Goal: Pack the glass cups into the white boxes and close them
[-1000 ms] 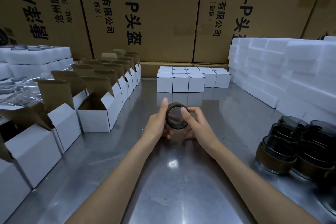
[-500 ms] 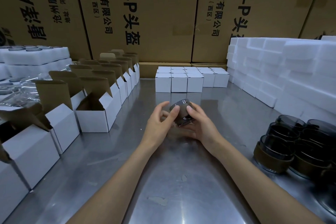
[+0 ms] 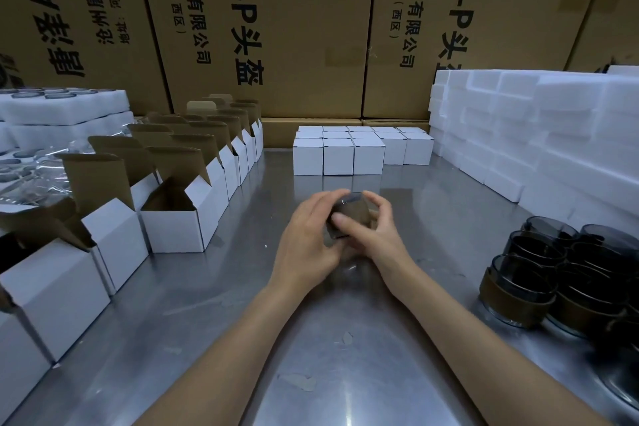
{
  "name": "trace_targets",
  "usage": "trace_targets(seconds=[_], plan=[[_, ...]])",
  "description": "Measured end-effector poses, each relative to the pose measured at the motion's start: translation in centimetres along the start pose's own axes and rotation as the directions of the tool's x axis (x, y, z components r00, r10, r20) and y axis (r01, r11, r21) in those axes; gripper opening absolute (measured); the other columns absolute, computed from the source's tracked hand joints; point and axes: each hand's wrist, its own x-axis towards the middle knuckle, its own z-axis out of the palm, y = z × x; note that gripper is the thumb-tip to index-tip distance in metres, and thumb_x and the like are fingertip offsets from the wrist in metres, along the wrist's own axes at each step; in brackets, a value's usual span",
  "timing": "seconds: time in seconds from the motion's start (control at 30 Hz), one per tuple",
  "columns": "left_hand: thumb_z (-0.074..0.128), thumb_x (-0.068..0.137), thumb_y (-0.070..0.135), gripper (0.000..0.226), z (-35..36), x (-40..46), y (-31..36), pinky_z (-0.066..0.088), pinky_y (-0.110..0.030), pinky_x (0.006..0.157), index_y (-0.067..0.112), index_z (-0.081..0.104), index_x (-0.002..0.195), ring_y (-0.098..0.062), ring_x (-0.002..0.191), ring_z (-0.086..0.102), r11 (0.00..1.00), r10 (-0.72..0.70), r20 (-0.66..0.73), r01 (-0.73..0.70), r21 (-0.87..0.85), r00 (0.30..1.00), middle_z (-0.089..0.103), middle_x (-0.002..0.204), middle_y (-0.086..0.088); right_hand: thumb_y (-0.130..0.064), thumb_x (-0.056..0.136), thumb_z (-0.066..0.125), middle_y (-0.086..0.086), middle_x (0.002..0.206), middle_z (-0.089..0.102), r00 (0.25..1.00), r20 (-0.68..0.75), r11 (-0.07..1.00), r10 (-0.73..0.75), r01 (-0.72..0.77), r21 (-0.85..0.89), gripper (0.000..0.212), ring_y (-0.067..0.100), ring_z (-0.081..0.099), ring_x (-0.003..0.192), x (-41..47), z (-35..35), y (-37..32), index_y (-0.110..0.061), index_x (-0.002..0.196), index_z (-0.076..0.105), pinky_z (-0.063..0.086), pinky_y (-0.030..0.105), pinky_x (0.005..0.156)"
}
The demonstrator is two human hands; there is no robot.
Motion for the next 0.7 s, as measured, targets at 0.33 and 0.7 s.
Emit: trace_targets(seconds=[0.33,0.7], plan=[[0.07,0.073,-0.006,0.063,-0.2,0.1,-0.2,0.043,-0.029,0.103,0.024,0.046,0.123,-0.002,0.12,0.052,0.928,-0.226,-0.018,0.209,-0.307,0.974,0.057,0.123,0.01,-0.036,0.094,0.05,0.004,0.1,0.067,0.912,0.326,0.92,0.247,-0.327,0.216,0.029,0.015,0.066,0.088,0.6,-1.4,-0.7,-0.014,0.11,0.062,0.045,0.032,0.095],[0.076,0.077,0.021,0.066,-0.1,0.1,0.2,0.041,-0.022,0.095,0.017,0.049,0.137,-0.013,0.118,0.046,0.992,0.033,-0.048,-0.027,0.125,0.998,0.05,0.131,0.001,-0.014,0.069,0.085,0.001,0.117,0.051,0.982,-0.136,0.989,-0.134,0.125,-0.078,0.066,0.01,0.056,0.103,0.3,-0.1,0.3,-0.019,0.117,0.041,0.048,0.022,0.087]])
